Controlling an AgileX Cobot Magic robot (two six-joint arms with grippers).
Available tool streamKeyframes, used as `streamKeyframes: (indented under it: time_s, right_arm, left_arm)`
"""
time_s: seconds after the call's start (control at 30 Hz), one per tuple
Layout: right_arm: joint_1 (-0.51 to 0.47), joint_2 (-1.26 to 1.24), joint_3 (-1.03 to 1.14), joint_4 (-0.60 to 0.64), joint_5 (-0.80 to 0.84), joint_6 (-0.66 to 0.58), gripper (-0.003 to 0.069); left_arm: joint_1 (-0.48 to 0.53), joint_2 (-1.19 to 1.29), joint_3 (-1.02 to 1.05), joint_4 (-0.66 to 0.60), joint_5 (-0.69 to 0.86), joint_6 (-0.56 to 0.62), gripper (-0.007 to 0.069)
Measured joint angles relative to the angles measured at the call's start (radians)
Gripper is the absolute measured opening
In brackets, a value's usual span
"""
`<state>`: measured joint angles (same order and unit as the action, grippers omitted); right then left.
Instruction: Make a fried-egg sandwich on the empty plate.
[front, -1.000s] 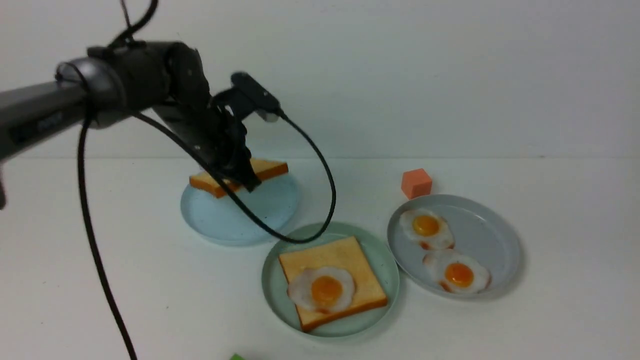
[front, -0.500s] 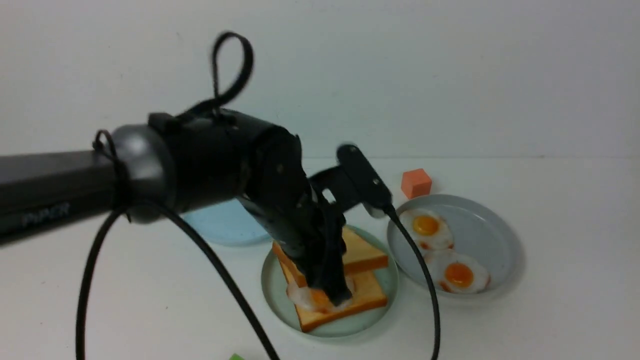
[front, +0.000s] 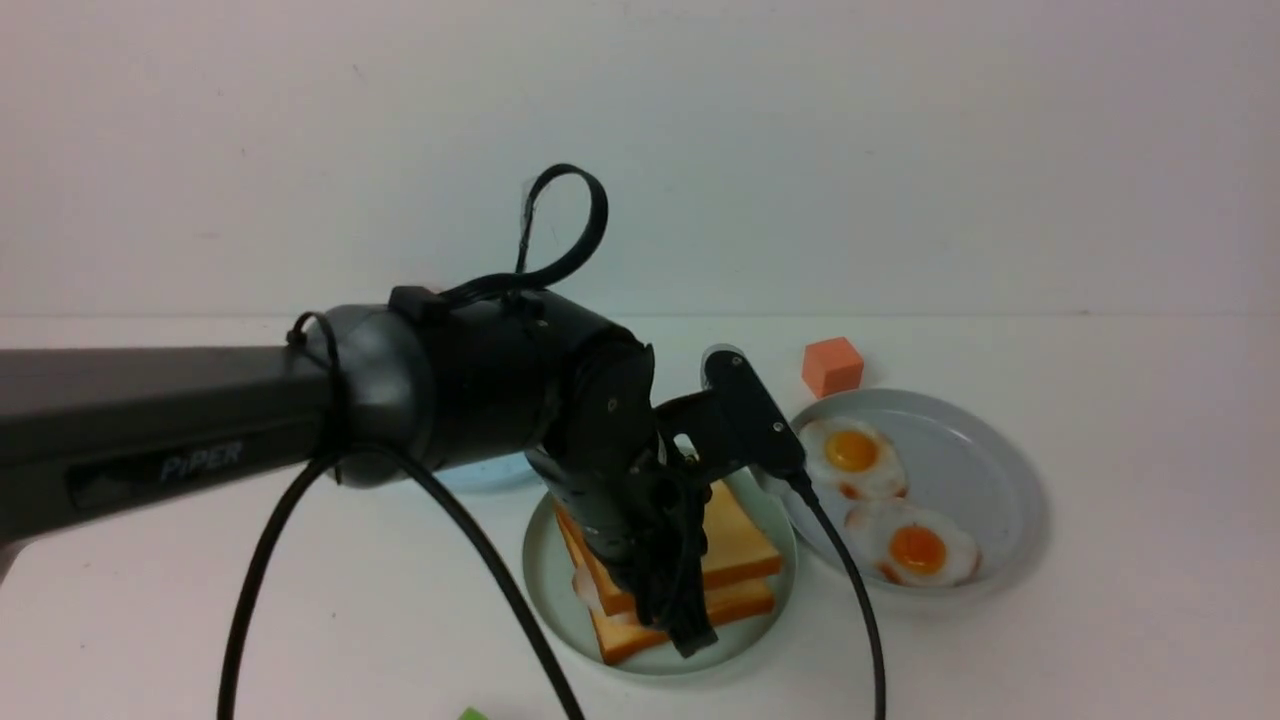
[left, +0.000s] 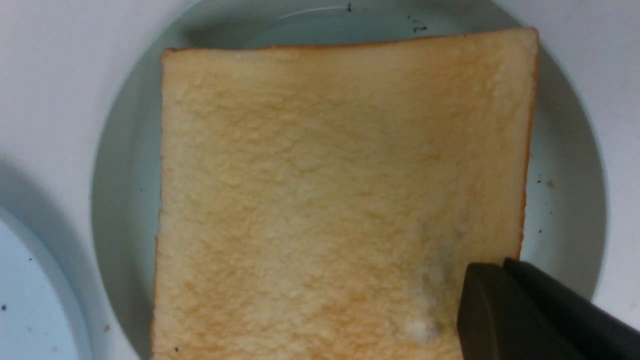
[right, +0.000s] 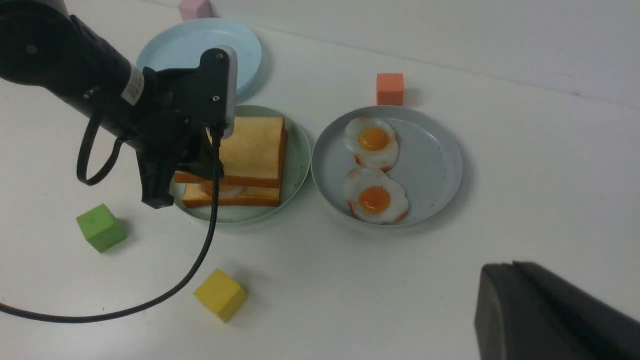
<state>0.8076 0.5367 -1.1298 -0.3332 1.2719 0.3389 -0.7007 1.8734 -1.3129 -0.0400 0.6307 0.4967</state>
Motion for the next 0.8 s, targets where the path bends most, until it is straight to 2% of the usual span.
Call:
streamKeyframes:
  time_s: [0.13,0.3,0.4,0.53,0.67,0.7,0.73,0.8]
  right_arm:
    - [0.0,0.0,0.0,0.0,0.0,0.0,0.0032]
    - [0.0,0.0,0.0,0.0,0.0,0.0,0.0032]
    - [0.0,0.0,0.0,0.001,0.0,0.0,0.0034]
    - [0.0,0.0,0.0,0.001,0.0,0.0,0.0034]
    - [0.0,0.0,0.0,0.001,0.0,0.0,0.0036]
    - [0.0,0.0,0.0,0.001,0.0,0.0,0.0036]
    - [0.0,0.0,0.0,0.001,0.0,0.0,0.0036]
    - [0.0,0.0,0.0,0.001,0.0,0.0,0.0038]
  left_arm:
    - [0.0,0.0,0.0,-0.003,0.0,-0.004,0.0018]
    - [0.0,0.0,0.0,-0.004,0.002,-0.007,0.0131]
    - [0.0,0.0,0.0,-0.011,0.002,-0.012,0.0227]
    - [0.0,-0.018,0.0,-0.043,0.005,-0.082,0.0307]
    - [0.0,-0.114,0.0,-0.083,0.007,-0.142,0.027]
    - [0.0,-0.188,0.0,-0.107,0.006,-0.158,0.0209]
    - [0.0,-0.2,0.0,-0.107,0.006,-0.158,0.0209]
    - [0.0,-0.361,0.007,-0.15,0.0,-0.18,0.007]
